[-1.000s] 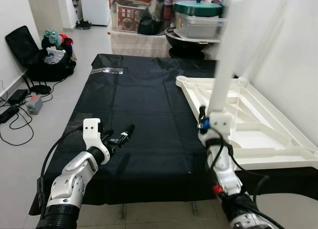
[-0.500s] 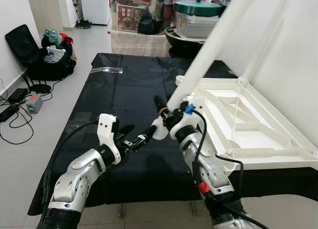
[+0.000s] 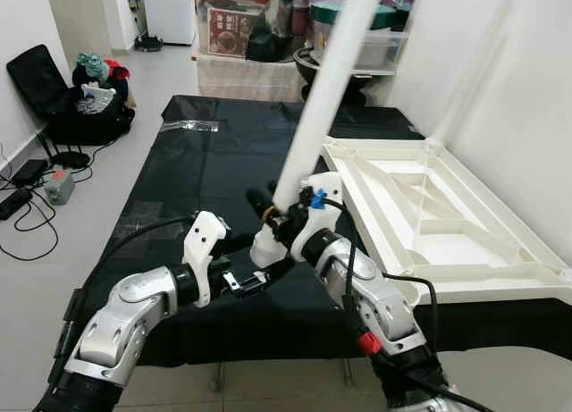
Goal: Building children table
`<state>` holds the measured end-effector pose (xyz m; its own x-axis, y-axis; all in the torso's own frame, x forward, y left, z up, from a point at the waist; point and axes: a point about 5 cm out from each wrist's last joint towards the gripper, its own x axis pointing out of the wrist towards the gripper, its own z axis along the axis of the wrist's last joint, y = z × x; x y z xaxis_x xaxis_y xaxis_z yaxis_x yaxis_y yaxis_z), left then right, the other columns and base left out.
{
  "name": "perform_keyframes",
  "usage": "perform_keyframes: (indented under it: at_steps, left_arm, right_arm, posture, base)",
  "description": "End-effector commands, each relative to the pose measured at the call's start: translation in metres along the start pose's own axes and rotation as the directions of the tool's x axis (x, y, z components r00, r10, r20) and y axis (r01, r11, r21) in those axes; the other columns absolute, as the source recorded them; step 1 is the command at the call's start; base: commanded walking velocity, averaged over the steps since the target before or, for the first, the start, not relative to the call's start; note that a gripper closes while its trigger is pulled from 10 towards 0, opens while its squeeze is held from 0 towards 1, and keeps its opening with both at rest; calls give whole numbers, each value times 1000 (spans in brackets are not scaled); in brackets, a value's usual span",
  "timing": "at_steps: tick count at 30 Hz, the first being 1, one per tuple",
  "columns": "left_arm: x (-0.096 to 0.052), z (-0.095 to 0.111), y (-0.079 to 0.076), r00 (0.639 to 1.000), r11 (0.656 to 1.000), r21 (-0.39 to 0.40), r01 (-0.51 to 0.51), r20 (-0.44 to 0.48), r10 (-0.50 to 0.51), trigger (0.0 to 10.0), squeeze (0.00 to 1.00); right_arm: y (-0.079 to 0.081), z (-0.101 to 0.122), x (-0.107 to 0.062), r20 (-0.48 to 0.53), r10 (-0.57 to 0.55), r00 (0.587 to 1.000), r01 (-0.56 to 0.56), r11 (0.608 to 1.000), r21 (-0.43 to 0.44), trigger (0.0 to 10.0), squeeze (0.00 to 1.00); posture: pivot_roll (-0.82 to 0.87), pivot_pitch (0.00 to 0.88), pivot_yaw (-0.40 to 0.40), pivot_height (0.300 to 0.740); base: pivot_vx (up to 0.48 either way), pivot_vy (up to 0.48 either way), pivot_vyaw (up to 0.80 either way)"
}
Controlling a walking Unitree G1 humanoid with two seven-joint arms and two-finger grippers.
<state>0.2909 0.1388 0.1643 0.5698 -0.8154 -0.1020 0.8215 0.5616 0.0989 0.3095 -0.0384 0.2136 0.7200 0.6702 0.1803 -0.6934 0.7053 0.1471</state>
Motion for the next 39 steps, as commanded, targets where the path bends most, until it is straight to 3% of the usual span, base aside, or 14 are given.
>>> perform_keyframes:
  at_steps: [1, 5, 11, 24, 25, 39]
  left_arm:
    - [2, -5, -3, 999, 999, 21, 26, -43, -25, 10000, 0]
    - [2, 1, -1, 1000, 1000, 8, 8, -20, -8, 10000, 0]
    - [6, -1, -1, 1000, 1000, 15, 4, -16, -4, 10000, 0]
    - [13, 1, 2, 1000, 1000, 21, -12, -2, 12, 10000, 0]
    - [13, 0, 2, 1000, 1000, 11, -16, 2, 16, 0, 0]
    - [11, -2, 0, 1000, 1000, 3, -15, 24, 15, 0, 0]
  right_arm:
    - [7, 4, -1, 6, 43, 999, -43, 999, 3, 10000, 0]
    - [4, 4, -1, -10, 18, 1000, -18, 1000, 4, 10000, 0]
    - [15, 4, -1, -28, 73, 997, -73, 997, 13, 10000, 0]
    - [23, -8, -5, -80, 86, 993, -83, 995, 47, 10000, 0]
    - [23, -8, -5, -82, 84, 993, -81, 996, 47, 10000, 0]
    - [20, -7, -5, -82, 70, 994, -66, 997, 44, 10000, 0]
  posture:
    - [103, 0, -93, 740]
    - [107, 0, -93, 740]
    - [103, 0, -91, 740]
    - [98, 0, -86, 740]
    - [99, 0, -87, 740]
    - [102, 0, -93, 740]
  base:
    - [0, 0, 0]
    - [0, 0, 0]
    - [0, 0, 0]
    - [0, 0, 0]
    - [0, 0, 0]
    - [0, 0, 0]
